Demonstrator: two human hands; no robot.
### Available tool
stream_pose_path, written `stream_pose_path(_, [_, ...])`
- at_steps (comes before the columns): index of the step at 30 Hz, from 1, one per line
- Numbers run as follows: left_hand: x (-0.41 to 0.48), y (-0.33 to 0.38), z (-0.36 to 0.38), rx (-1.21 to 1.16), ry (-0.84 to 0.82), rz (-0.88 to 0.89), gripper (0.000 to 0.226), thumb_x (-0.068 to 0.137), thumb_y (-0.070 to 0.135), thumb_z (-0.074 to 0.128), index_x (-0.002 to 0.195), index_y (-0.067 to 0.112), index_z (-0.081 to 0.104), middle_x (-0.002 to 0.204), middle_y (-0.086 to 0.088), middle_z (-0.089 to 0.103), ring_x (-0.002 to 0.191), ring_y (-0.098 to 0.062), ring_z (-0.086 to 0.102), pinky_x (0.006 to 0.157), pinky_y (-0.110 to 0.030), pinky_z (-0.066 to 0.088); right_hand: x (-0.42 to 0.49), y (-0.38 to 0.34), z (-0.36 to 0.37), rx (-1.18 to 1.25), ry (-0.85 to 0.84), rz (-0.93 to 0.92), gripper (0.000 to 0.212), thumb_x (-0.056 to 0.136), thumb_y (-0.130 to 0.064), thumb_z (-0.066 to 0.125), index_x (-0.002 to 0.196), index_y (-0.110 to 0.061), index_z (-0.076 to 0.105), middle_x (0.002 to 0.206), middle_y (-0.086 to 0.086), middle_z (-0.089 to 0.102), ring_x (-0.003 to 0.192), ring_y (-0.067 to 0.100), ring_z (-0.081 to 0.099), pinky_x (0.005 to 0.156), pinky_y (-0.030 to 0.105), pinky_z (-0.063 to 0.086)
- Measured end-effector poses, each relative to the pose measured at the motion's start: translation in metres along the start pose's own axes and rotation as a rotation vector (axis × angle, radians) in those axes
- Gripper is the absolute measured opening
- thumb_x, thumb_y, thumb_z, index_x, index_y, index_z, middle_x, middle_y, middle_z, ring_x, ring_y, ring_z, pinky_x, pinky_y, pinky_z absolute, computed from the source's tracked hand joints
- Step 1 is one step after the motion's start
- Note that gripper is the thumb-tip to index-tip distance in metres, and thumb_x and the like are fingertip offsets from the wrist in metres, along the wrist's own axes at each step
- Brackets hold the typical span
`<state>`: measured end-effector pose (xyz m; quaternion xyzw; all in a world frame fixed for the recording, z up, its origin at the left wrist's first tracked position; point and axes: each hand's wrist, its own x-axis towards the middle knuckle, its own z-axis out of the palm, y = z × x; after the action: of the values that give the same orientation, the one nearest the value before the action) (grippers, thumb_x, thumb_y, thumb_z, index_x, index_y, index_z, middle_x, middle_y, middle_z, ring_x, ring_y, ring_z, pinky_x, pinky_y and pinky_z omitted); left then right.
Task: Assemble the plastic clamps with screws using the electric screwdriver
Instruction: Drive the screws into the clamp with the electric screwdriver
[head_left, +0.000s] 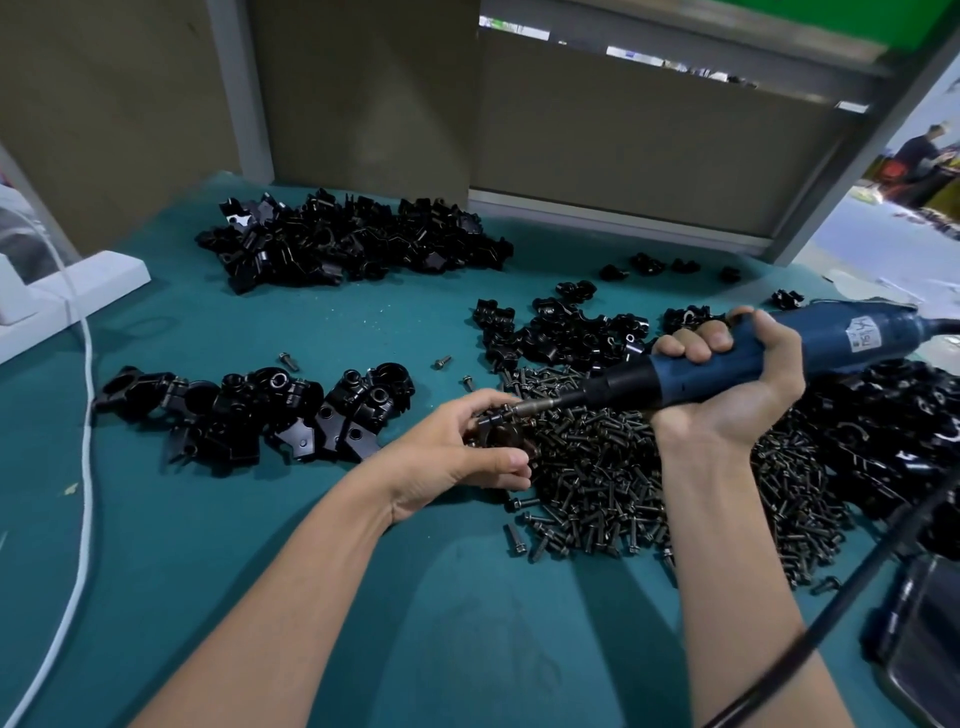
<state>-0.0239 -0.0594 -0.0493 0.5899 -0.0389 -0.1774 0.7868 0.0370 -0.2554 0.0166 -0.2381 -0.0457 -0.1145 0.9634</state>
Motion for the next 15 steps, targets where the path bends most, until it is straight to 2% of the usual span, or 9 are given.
stream_pose_path(3, [0.0003,0.0003,0.0002,-0.003,-0.021,0.022,0.049,0.081,-0.006,0.072,0.118,0.025,0.064,0.115,-0.017,0.057,0.094,-0.034,0.072,0.083,-0.032,0.059,0.0,-0.0026,-0.0007,0.004,-0.063,-0.003,0.014,0.089,-0.022,0.046,0.078,-0.016,0.053,0.055,-0.006,0.044,0.046,0.01,0.04,0.052,0.022,0.041])
stream_pose_path(6, [0.0002,0.0003,-0.0006,-0.001,-0.028,0.028,0.045,0.081,-0.008,0.072,0.116,0.021,0.065,0.119,-0.014,0.057,0.094,-0.034,0.073,0.081,-0.03,0.059,-0.0009,-0.0052,-0.002,0.008,-0.131,0.003,0.011,0.085,-0.023,0.046,0.079,-0.017,0.053,0.054,-0.007,0.044,0.045,0.01,0.041,0.05,0.022,0.04])
stream_pose_path(11, [-0.0004,-0.0013,-0.0016,0.003,-0.041,0.009,0.044,0.08,-0.006,0.072,0.118,0.014,0.063,0.104,-0.008,0.069,0.097,-0.037,0.072,0.084,-0.034,0.059,-0.0013,-0.0067,-0.0033,0.003,-0.176,-0.014,0.008,0.077,-0.024,0.05,0.08,-0.017,0.052,0.054,-0.007,0.044,0.045,0.009,0.041,0.049,0.022,0.04])
stream_pose_path(15, [-0.0011,-0.0004,-0.0007,-0.009,-0.029,-0.011,0.051,0.075,0.001,0.076,0.122,0.012,0.06,0.112,-0.015,0.067,0.099,-0.036,0.071,0.087,-0.034,0.059,-0.0013,-0.0058,-0.0043,0.023,-0.16,-0.018,0.007,0.077,-0.024,0.049,0.078,-0.017,0.051,0.053,-0.007,0.044,0.044,0.009,0.04,0.048,0.022,0.039])
